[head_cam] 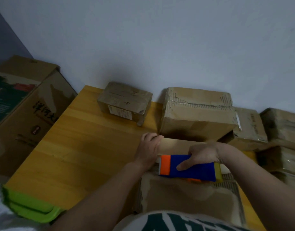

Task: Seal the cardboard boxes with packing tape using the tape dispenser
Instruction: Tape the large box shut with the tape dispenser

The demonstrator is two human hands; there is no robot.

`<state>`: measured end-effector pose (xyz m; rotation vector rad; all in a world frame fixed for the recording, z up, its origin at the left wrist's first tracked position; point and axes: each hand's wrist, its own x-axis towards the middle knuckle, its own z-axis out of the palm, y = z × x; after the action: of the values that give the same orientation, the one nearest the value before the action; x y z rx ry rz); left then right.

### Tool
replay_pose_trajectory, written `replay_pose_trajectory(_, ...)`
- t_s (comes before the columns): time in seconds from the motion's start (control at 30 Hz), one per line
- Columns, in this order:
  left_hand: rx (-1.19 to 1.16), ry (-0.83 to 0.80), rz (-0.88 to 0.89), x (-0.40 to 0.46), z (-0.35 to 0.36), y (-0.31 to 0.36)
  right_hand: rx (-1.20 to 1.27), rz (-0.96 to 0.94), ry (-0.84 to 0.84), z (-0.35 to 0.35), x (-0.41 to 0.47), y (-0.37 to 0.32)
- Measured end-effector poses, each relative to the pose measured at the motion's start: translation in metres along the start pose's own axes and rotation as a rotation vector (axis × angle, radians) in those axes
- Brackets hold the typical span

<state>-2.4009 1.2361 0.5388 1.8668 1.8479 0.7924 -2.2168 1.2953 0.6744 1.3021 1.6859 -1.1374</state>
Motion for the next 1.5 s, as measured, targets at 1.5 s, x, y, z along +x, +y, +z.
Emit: replay_pose_trajectory(1.5, 0.531, -0.065, -0.085, -0.023, 0.051, 0.062, 0.039, 0.026, -0.010, 0.004, -0.029, 0.088)
